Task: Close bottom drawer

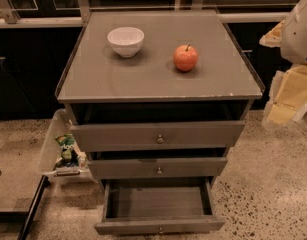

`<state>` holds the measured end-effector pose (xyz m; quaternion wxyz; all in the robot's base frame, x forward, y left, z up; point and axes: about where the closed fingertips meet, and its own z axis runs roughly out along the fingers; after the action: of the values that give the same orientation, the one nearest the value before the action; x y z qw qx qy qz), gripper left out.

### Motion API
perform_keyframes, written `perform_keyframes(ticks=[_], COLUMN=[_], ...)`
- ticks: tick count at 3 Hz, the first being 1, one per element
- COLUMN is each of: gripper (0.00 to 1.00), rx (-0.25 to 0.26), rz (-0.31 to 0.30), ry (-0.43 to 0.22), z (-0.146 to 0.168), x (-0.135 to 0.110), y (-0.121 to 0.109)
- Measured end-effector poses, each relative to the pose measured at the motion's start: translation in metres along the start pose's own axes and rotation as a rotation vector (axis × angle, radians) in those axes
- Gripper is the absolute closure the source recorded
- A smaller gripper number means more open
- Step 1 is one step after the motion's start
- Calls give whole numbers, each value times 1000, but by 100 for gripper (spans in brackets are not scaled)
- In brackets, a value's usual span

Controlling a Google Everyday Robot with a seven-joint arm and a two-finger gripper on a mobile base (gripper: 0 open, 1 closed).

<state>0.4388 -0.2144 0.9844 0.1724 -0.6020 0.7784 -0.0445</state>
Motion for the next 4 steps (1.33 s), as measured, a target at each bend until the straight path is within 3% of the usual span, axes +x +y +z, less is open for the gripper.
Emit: perform_keyframes(ticks=[1,2,3,4], gripper=[0,0,0,19], rx=[0,-84,-199,-255], rz=[2,34,93,121], ry=[0,16,26,24], z=[1,41,106,148], x=[0,15,45,66], y=[0,19,56,92])
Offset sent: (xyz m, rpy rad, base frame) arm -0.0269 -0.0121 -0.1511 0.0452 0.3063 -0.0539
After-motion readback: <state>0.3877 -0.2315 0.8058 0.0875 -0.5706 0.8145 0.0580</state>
